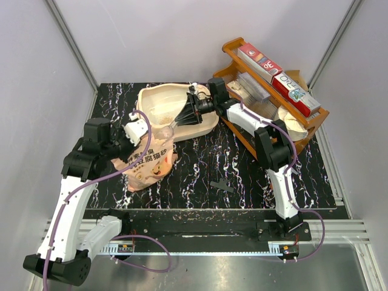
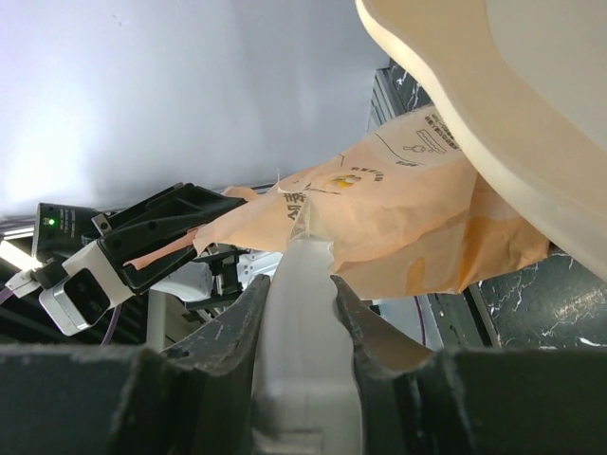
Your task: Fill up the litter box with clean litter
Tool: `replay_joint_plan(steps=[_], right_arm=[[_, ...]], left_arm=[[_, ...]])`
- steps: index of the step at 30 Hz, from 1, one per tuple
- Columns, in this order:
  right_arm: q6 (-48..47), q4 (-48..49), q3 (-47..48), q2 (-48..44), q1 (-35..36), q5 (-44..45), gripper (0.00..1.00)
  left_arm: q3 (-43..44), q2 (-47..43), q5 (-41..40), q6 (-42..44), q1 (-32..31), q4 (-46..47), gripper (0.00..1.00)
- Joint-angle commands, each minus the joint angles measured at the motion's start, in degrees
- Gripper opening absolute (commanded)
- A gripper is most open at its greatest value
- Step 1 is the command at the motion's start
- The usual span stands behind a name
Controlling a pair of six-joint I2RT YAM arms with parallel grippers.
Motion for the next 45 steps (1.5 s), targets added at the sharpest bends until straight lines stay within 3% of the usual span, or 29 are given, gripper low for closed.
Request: replay_joint_plan(steps=[1,26,37,45], right_arm=[[3.4,7.3,0.9,-4.2,-2.9,-1.3,0.0],[-0.5,3.8,-3.2,-7.6,-5.2,-0.5,0.0],[1.6,7.3,-4.1,-6.8,-5.5,-1.6,0.0],[0.7,8.4,3.6,-4.5,-6.7,6.8,0.0]], left_arm=[[4.1,-0.8,0.3,1.4,0.6,3.1,0.0],[4.0,-1.2,0.0,1.6,0.5,3.4,0.0],[4.2,-0.9,-0.8,1.9,0.5,3.2,0.0],[3.1,-1.4,-0.8,2.2,0.6,2.3,0.0]])
